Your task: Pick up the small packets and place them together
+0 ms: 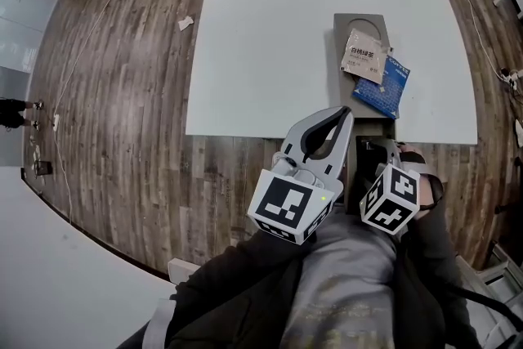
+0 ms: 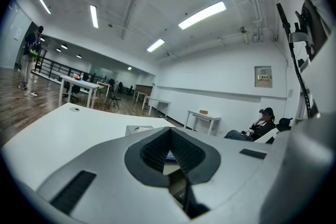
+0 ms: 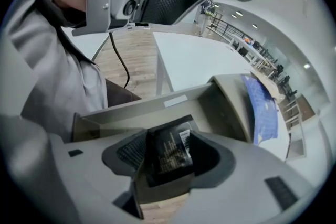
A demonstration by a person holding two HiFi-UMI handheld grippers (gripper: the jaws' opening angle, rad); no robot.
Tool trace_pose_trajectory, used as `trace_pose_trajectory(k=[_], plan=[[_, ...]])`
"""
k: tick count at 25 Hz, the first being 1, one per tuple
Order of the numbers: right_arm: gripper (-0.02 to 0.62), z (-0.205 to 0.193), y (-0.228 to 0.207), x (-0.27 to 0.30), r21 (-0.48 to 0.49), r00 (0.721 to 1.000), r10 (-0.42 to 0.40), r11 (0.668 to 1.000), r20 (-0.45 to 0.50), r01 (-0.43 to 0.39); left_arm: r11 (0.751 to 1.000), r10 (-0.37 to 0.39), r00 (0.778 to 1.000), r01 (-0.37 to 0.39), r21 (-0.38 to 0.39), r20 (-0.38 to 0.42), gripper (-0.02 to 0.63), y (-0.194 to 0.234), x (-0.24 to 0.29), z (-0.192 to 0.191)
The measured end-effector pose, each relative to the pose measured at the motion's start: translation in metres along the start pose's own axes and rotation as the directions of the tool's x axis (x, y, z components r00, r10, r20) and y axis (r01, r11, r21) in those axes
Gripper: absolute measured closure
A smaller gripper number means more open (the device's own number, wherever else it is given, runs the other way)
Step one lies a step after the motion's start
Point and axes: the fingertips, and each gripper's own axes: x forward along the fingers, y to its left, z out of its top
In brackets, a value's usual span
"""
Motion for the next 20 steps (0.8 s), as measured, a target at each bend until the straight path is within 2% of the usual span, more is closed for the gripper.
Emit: trace_pose_trajectory(k=[3, 4, 5, 6, 17, 18, 20], plan=[[0.419, 0.001, -0.009, -0.003, -0.012, 0.998, -0.058, 0.998, 0.004, 0.058, 1.0, -0.001, 1.0, 0.001, 0.002, -0.003, 0.603, 0.0, 0.001, 0.0], [0.48, 0.0, -0.013, -0.004, -0.016, 0.996, -0.087, 0.996, 0.004, 0.087, 1.0, -0.001, 1.0, 0.001, 0.004, -0.004, 0.603, -0.001, 0.002, -0.001], [0.583, 0.0, -0.018, -0.004, -0.018, 0.994, -0.11, 0.994, 0.004, 0.11, 1.0, -0.002, 1.0, 0.002, 0.005, -0.006, 0.603, -0.001, 0.002, -0.001], [0.591, 0.0, -0.02, -0.005, -0.016, 0.993, -0.121, 0.992, 0.005, 0.121, 1.0, -0.001, 1.0, 0.001, 0.006, -0.006, 0.603, -0.001, 0.002, -0.001], [0.588, 0.014, -0.021, -0.021, 0.031, 0.995, -0.073, 0.997, 0.075, 0.071, 1.0, 0.0, 1.0, 0.0, -0.004, -0.011, 0.603, 0.004, 0.002, 0.007], [0.544, 0.015, -0.021, -0.02, 0.03, 0.995, -0.063, 0.998, 0.073, 0.061, 1.0, 0.0, 1.0, 0.0, -0.003, -0.01, 0.603, 0.005, 0.003, 0.008], [0.356, 0.014, -0.02, -0.015, 0.027, 0.997, -0.037, 0.999, 0.063, 0.035, 1.0, -0.003, 1.0, 0.003, -0.002, -0.013, 0.603, 0.007, 0.006, 0.009]])
